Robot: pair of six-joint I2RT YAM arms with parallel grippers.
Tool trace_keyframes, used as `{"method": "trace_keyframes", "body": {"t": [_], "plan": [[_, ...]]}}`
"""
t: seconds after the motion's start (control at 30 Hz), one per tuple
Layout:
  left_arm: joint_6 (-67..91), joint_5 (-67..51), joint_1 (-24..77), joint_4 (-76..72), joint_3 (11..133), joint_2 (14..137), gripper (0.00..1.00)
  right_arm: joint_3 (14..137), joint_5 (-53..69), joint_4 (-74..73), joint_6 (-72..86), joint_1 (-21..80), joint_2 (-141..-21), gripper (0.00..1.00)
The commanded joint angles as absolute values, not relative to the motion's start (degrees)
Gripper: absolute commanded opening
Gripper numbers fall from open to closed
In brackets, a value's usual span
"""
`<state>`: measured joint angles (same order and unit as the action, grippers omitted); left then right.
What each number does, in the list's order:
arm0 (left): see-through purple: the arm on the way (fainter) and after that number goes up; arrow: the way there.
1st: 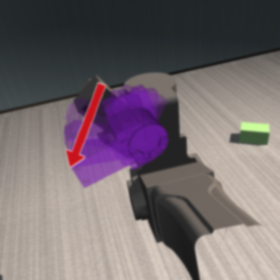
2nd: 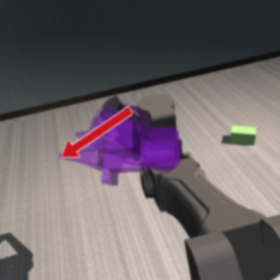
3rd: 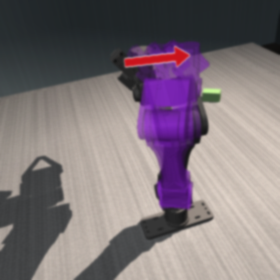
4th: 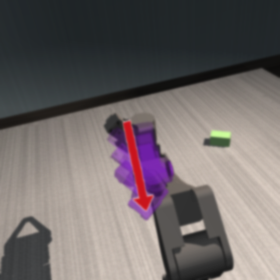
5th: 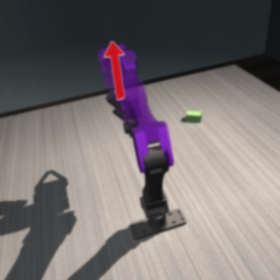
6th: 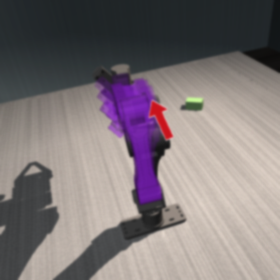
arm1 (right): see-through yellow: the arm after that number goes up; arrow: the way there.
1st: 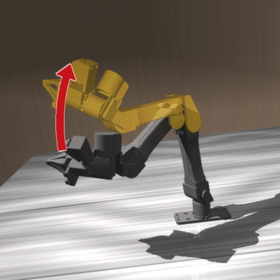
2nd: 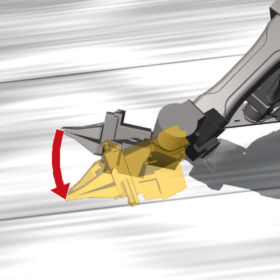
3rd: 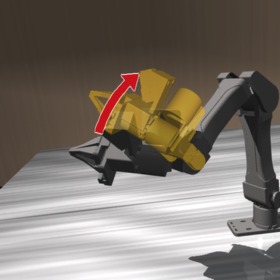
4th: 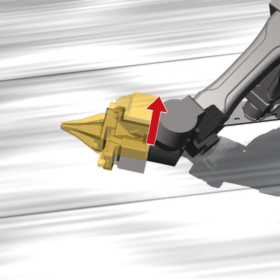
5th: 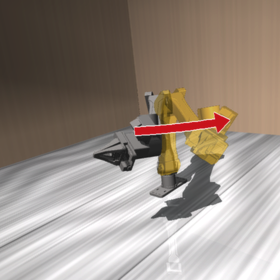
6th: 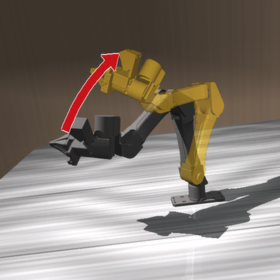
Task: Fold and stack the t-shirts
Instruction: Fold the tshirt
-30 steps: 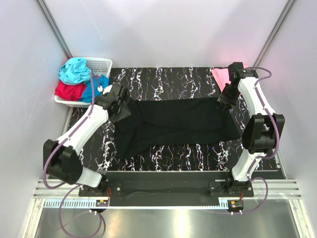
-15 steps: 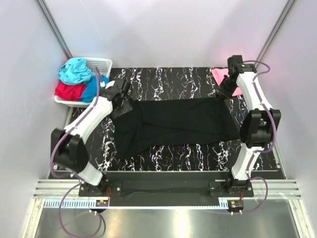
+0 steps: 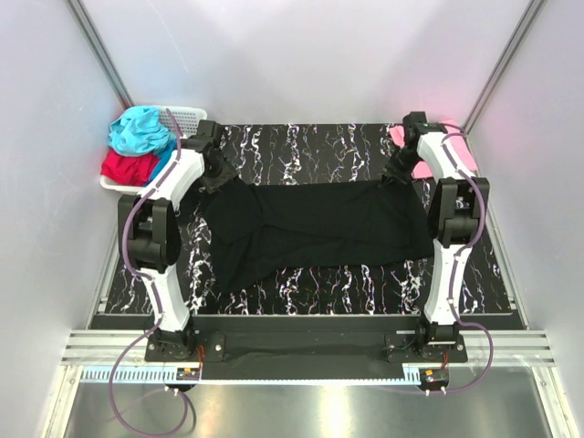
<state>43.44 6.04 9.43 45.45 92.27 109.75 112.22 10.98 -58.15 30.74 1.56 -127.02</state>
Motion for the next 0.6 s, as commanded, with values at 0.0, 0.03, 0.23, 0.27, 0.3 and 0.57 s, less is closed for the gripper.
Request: {"method": "trace_keyframes", "body": {"t": [0.0,0.03,0.23,0.27,0.3,0.57], "plan": [[41.7,-1.0,9.2,43.8,95.9,114.7,0.52,117.4,14.0,-56.3,29.7,2.3,-129.3,0.11],[41.7,-1.7,9.2,43.7,96.2,115.5,0.52,118.0,14.2,-56.4,29.7,2.3,-130.3,0.10],[42.0,-0.4,9.1,43.6,98.2,118.9,0.49,121.7,16.7,-56.9,29.2,2.6,-134.5,0.04],[41.9,-0.2,9.2,43.6,99.0,119.3,0.48,122.3,17.0,-56.9,28.9,2.8,-135.2,0.03],[41.9,1.3,9.2,43.5,99.3,120.0,0.47,123.3,16.7,-57.1,28.8,3.0,-135.7,0.01],[41.0,6.8,9.3,44.5,104.3,123.7,0.44,128.9,15.4,-60.4,28.5,3.9,-142.2,0.00]]}}
